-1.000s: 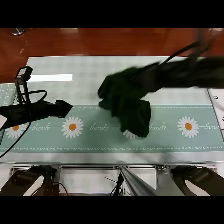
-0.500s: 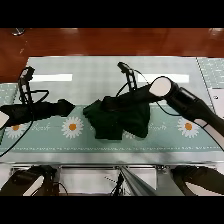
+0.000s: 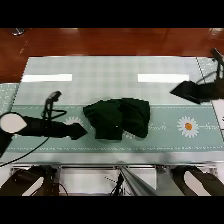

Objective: Fold the shirts.

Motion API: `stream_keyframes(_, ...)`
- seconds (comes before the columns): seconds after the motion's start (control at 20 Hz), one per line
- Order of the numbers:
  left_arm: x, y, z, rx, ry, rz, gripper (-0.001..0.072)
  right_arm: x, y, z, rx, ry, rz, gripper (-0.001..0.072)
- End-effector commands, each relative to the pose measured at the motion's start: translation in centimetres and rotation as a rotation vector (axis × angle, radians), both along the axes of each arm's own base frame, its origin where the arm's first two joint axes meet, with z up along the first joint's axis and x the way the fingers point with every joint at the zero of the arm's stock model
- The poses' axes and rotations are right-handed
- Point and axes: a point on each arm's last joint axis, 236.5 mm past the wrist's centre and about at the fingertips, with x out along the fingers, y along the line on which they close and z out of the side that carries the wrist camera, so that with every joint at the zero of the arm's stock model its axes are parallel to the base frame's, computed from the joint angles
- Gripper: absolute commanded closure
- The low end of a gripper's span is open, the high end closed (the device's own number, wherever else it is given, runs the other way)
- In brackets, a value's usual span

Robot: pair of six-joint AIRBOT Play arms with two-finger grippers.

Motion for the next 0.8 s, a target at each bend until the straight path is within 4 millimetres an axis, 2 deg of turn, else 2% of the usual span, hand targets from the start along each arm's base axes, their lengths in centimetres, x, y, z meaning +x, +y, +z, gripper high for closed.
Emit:
stream_keyframes(0.0,-0.4,-3.0,-4.3,-0.059,0.021,0.012,0.0002,-5.4,-3.8,-4.7,-0.013,0.075,-0.15,0.0092)
stream_keyframes(0.15,3.4,-4.2,-5.4,-0.061,-0.04,0.103,0.0002,-8.8,-1.8,-8.7,0.041,0.156,-0.142,0.0092)
stream_keyframes(0.2,4.1,-5.2,-5.0,-0.097,-0.044,0.098,0.0002,-9.5,-1.2,-9.6,0.064,0.178,-0.137,0.0092)
stream_keyframes(0.3,5.0,-7.9,-2.7,-0.21,-0.072,0.035,0.0002,-10.4,-0.6,-10.8,0.084,0.212,-0.134,0.0092)
stream_keyframes(0.4,6.6,-9.6,0.2,-0.305,-0.128,0.03,0.0002,-10.7,-0.5,-11.5,0.087,0.223,-0.14,0.0092)
stream_keyframes(0.5,7.7,-10.3,2.0,-0.342,-0.164,0.034,0.0002,-10.7,-0.6,-11.6,0.085,0.222,-0.144,0.0092)
stream_keyframes(0.6,8.4,-10.5,2.0,-0.345,-0.168,0.056,0.0002,-10.4,-0.7,-11.6,0.081,0.213,-0.151,0.0092)
stream_keyframes(0.75,10.1,-10.6,0.7,-0.358,-0.138,0.138,0.0002,-10.1,-0.9,-11.7,0.076,0.2,-0.158,0.0092)
